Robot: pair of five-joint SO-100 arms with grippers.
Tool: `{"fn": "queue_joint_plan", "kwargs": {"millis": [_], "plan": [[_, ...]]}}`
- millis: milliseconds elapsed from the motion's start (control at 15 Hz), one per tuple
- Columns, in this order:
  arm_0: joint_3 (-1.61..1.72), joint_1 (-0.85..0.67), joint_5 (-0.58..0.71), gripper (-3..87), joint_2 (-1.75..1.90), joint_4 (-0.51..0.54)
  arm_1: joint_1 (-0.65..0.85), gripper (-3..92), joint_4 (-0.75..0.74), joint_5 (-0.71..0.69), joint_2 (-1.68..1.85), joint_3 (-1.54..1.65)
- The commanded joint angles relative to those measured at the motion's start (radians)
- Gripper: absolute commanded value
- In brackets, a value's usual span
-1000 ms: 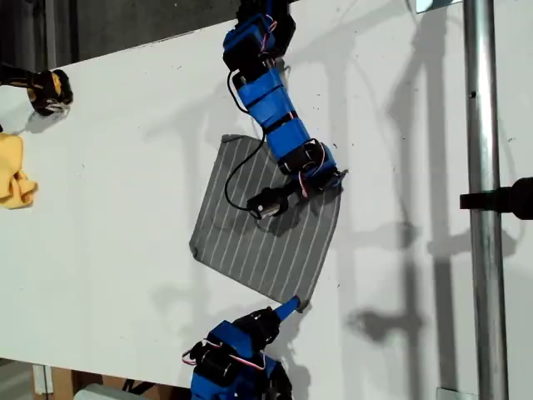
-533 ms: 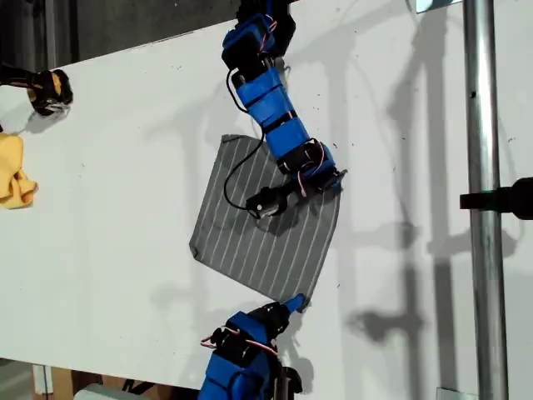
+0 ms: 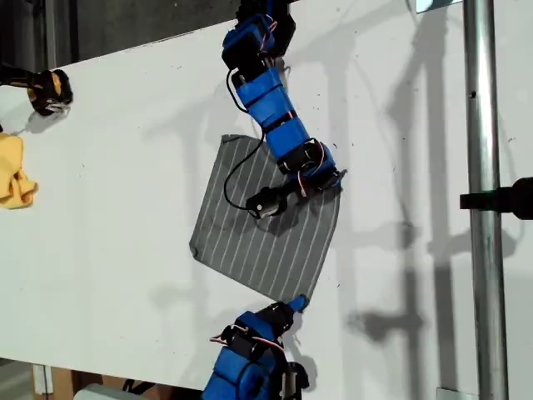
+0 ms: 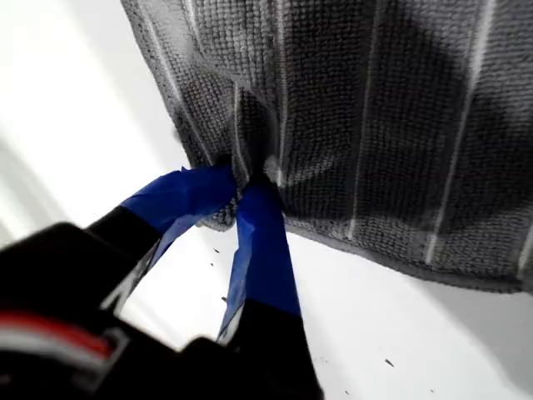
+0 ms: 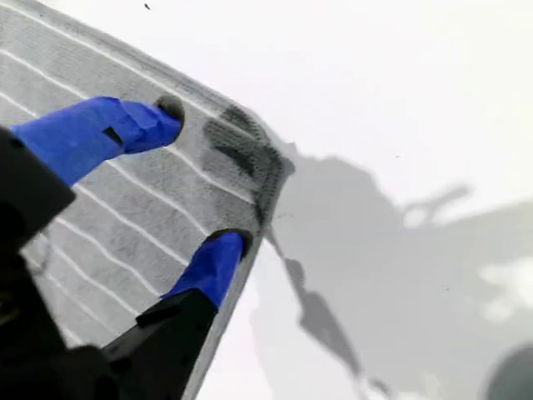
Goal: Grasp corners of a towel and fold twice.
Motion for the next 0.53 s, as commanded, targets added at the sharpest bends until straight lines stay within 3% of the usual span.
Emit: {"fn": "queue_joint_plan", "kwargs": {"millis": [0,467], "plan": [[0.0,0.012,-0.017,23.7,-0.017,-0.058,-0.006,-0.1,0.0,0.003,0.072,-0.002],[-0.02,0.049,-0.086,23.9,-0.232,-0.183,-0.014,-0.1,-0.005,0.005,0.072,0.0]]}}
